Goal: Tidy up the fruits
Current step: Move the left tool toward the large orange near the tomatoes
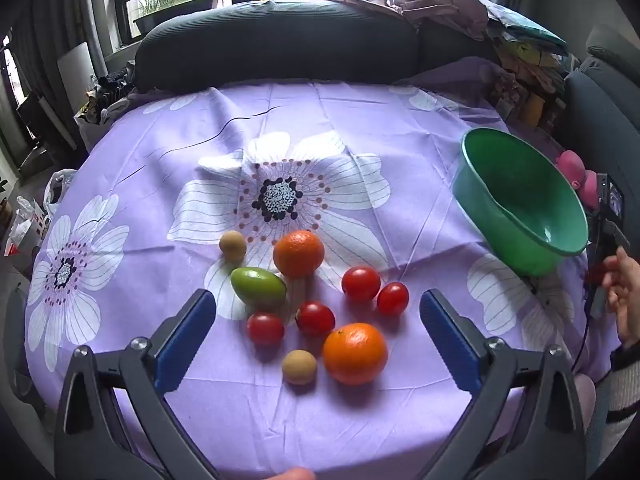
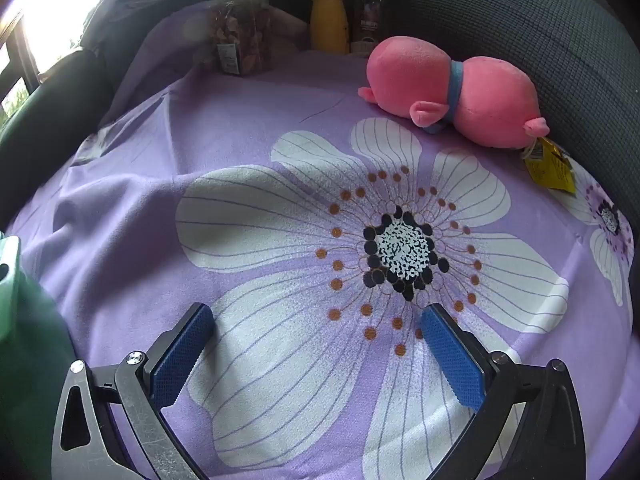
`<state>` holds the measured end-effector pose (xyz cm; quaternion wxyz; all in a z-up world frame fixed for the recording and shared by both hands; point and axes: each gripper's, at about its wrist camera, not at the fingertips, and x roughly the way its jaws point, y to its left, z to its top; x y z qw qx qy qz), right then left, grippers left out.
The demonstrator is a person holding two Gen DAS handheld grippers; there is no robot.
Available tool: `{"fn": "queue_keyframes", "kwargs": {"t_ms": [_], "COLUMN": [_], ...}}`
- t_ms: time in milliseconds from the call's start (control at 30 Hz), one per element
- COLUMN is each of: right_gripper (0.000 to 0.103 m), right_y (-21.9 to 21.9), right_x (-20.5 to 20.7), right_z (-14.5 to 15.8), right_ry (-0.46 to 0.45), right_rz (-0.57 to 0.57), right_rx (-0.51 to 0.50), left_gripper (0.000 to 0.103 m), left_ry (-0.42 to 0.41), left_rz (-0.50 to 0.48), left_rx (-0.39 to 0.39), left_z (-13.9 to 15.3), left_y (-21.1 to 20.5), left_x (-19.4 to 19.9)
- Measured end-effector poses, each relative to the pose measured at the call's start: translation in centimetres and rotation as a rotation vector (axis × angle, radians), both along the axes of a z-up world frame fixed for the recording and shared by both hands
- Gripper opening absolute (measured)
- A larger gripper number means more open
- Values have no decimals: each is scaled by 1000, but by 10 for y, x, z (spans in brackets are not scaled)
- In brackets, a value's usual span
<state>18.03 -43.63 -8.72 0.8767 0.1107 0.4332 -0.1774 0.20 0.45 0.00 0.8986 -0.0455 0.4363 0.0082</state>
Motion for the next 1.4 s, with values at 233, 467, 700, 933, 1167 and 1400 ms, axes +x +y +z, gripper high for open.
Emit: {"fn": "queue_keyframes", "kwargs": {"t_ms": [233,467,700,933,1167,1400], "right_gripper": [103,103,103,103,103,102], "right_y": [0,-8,6,124,259,307], "right_x": [0,-5,-80,-136,-164,-158], "right_z": [0,-5,38,105,93,64], "right_ry": [-1,5,-173,-339,-247,-139], "right_rz": [-1,5,-32,445,929,975], "right_rx": [-1,10,-61,-75,-28,-55], "left_gripper": [102,102,102,102,101,102], "left_ry": [-8,-20,-40,-53,-26,-15], "left_rz": [-24,-25,-30,-11,1,51], "left_rx": [-1,-38,-21,-9,-40,-26], "left_z": [8,10,14,15,13,10], "left_y": [-20,-29,-32,-30,-19,1], "left_x": [14,15,7,-4,-15,-24]}}
